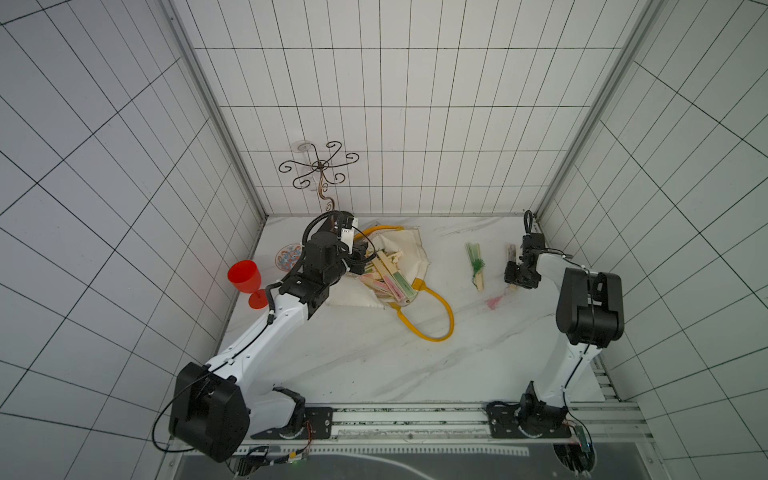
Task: Take out the folding fans from the tote bags
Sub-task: Place the folding fan at the center of the board, then move the folding fan to the center of the board.
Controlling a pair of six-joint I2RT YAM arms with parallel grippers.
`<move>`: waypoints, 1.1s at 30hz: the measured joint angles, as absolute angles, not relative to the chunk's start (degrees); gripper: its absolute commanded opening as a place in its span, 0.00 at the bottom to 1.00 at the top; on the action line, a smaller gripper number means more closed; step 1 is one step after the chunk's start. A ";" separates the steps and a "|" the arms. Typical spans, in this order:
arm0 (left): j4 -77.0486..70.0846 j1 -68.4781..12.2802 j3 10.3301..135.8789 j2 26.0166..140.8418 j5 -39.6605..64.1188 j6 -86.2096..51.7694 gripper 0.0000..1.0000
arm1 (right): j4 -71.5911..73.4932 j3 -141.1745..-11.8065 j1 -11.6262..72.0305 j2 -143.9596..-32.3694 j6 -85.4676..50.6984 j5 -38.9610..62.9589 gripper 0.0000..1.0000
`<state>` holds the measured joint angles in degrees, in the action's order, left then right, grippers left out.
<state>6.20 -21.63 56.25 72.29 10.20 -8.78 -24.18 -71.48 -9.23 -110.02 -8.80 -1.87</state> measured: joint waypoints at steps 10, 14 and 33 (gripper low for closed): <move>6.20 -21.47 56.25 72.29 10.20 -8.71 0.00 | -25.04 -71.48 -6.31 -102.19 -10.35 3.73 0.45; 6.17 -21.37 56.25 72.29 10.22 -8.73 0.00 | -24.36 -71.31 -4.03 -102.10 -10.92 8.82 0.45; 6.17 -21.37 56.25 72.29 10.52 -8.82 0.00 | -19.38 -71.24 -3.68 -110.63 -13.10 21.96 0.42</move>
